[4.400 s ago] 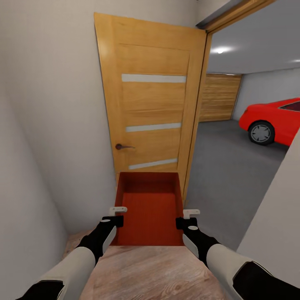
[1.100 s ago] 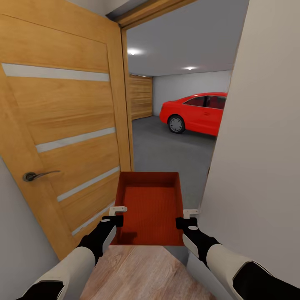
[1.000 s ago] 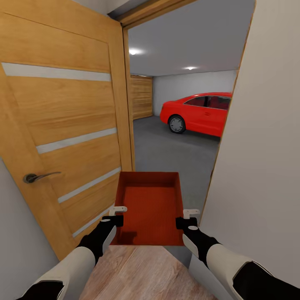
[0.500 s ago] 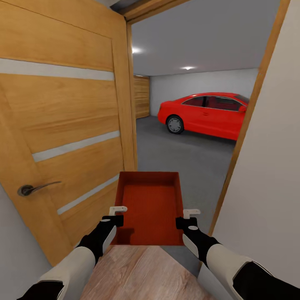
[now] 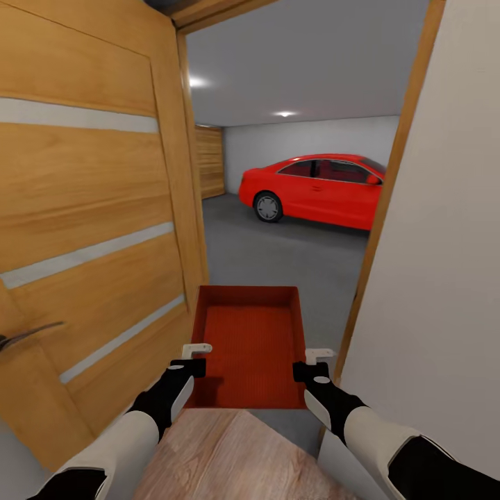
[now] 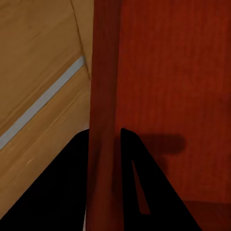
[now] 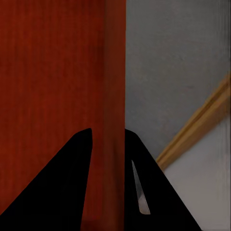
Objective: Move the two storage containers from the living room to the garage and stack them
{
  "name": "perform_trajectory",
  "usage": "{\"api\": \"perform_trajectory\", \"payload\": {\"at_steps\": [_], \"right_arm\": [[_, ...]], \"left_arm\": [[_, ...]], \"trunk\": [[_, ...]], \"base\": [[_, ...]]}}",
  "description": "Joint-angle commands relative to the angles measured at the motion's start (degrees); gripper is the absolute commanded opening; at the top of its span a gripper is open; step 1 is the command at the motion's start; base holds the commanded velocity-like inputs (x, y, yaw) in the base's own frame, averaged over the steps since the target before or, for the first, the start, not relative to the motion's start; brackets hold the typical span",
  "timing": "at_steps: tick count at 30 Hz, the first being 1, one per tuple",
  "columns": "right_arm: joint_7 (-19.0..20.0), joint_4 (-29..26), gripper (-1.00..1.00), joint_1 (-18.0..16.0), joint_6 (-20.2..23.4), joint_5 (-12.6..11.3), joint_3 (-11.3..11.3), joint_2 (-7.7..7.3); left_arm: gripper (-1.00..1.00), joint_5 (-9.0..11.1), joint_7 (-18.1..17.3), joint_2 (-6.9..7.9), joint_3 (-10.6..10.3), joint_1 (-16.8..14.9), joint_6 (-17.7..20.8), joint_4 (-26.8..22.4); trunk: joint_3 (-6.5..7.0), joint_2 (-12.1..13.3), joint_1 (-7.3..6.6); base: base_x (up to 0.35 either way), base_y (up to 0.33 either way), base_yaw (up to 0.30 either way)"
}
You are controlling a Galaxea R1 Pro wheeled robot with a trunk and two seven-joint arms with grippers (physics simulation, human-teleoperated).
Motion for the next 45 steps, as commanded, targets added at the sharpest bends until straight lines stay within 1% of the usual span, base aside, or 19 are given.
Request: {"api": "perform_trajectory", "payload": {"at_steps": [1, 6, 12, 37, 45], "right_arm": [[0.06, -0.16, -1.0, -0.13, -1.84, 0.22, -0.62, 0.0], [0.06, -0.18, -1.0, -0.11, -1.84, 0.22, -0.63, 0.0], [0.06, -0.18, -1.0, -0.13, -1.84, 0.22, -0.63, 0.0], [0.06, -0.2, -1.0, -0.13, -1.84, 0.22, -0.62, 0.0], [0.06, -0.19, -1.0, -0.13, -1.84, 0.22, -0.64, 0.0]], "left_arm": [[-1.0, -0.3, 0.37, 2.53, -0.28, 0.02, 0.39, 0.65], [-1.0, -0.3, 0.4, 2.53, -0.29, 0.02, 0.39, 0.63], [-1.0, -0.3, 0.33, 2.53, -0.29, 0.02, 0.39, 0.69], [-1.0, -0.3, 0.32, 2.53, -0.29, 0.02, 0.39, 0.72], [-1.0, -0.3, 0.32, 2.53, -0.29, 0.02, 0.39, 0.64]], "trunk": [[-0.13, -0.14, 0.04], [-0.13, -0.14, 0.04], [-0.13, -0.14, 0.04], [-0.13, -0.14, 0.04], [-0.13, -0.14, 0.04]], "base": [[0.002, 0.002, -0.243], [0.0, 0.0, -0.223], [0.035, 0.032, -0.051], [0.192, 0.212, -0.001], [0.129, 0.095, -0.163]]}}
